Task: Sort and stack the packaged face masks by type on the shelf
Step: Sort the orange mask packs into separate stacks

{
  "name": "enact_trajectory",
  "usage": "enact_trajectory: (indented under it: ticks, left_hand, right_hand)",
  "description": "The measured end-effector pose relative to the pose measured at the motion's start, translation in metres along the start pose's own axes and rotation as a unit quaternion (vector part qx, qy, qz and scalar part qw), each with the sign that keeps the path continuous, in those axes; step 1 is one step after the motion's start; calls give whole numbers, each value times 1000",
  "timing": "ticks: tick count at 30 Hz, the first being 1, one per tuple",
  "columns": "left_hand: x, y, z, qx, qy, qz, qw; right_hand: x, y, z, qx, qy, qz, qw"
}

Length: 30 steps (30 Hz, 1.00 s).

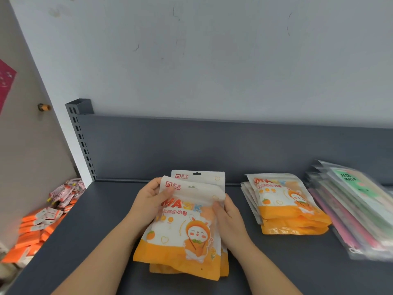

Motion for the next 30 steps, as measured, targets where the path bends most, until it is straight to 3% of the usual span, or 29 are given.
enact_trajectory:
  ticks: [9, 14, 20, 25, 30]
  left_hand:
    - [2, 10, 6, 7, -56, -6, 998]
    - [4, 14, 10, -17, -47, 17, 999]
    - [8, 19, 29, -162, -80, 58, 982]
    - [11, 23, 39, -221, -92, 82, 967]
    - [12, 24, 37, -217, -88, 82, 969]
  right_hand:
    - [2, -4, 3, 11, -22, -9, 1000]
    - [1, 1, 10, 8, -65, 0, 998]
    - [4, 6, 27, 59, -163, 19, 985]
    - [16, 22, 49, -28, -203, 53, 977]
    - [17, 29, 55, -104, -151, 20, 983]
Point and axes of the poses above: each hand's wrist, its own x-axis towards the middle knuckle, its own z-axis out of the back of the hand, y = z × x, the point moved 5 cm from there along x, towards the middle knuckle, and after that the axes turned 9 degrees about z, right-handed, at the moved point
